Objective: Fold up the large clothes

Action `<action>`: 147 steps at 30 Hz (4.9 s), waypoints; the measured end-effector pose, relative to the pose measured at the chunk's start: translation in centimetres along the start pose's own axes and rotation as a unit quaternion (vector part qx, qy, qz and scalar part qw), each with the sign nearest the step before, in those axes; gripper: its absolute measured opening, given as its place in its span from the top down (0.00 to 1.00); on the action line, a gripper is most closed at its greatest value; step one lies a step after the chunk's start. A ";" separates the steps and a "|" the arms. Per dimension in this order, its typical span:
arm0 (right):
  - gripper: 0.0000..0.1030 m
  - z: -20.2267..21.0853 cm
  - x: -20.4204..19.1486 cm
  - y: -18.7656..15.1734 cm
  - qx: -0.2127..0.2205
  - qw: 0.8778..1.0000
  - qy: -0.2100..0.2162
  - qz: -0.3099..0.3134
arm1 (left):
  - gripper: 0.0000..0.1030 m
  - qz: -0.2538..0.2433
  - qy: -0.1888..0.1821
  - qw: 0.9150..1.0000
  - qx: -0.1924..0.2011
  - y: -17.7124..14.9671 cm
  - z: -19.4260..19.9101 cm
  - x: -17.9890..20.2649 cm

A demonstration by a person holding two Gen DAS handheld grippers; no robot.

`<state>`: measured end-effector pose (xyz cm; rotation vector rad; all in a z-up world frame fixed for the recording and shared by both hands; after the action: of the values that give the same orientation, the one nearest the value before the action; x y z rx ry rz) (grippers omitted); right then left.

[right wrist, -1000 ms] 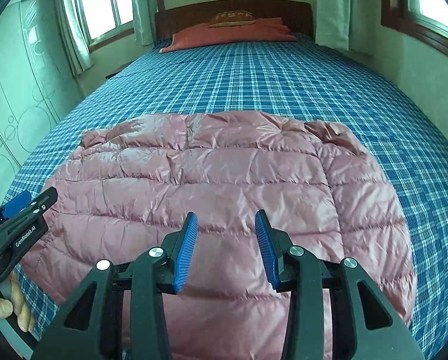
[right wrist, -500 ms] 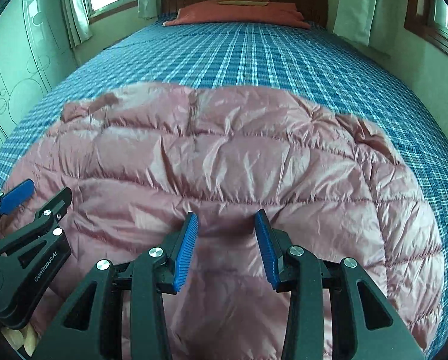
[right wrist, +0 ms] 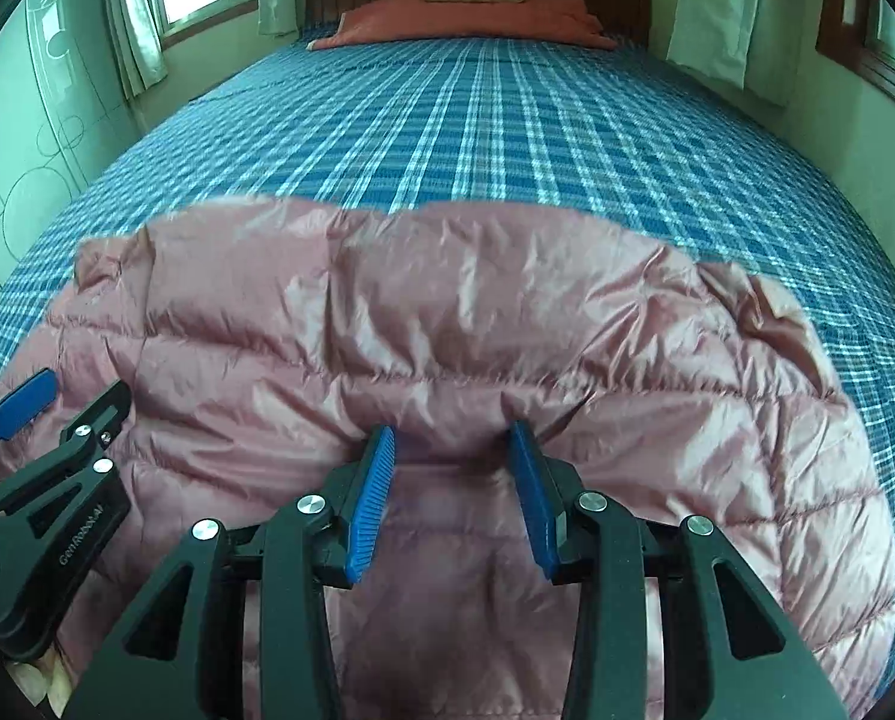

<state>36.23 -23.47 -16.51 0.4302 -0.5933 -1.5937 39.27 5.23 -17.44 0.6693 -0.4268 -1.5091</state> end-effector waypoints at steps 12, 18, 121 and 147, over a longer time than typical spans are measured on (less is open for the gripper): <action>0.47 -4.2 1.4 1.0 -0.019 1.000 -0.012 -0.020 | 0.41 -0.004 0.016 0.999 -0.032 -0.2 -3.0 -0.4; 0.47 0.6 2.1 0.1 0.025 0.999 -0.008 -0.031 | 0.41 0.033 0.010 0.999 -0.013 -1.4 1.0 -4.0; 0.48 2.5 -3.7 -5.4 0.036 0.999 -0.024 0.009 | 0.85 0.307 -0.273 0.912 0.003 -4.2 5.3 -11.4; 0.47 10.3 17.1 -10.4 0.051 0.988 -0.111 -0.090 | 0.85 0.043 -0.269 0.962 0.009 0.2 9.4 13.7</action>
<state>19.92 -38.63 -13.44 0.3922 -0.8270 -1.8030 33.93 -9.65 -12.22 0.2381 -0.8721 -1.5961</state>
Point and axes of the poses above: each gripper's, at about its wrist camera, not at the fingertips, and z roughly against the way its jaws point, x to its right, y to its top, the point moved 5 cm from there along -z, roughly the way its jaws point, and after that the axes turned 5 degrees about -y, right-handed, at the moved point
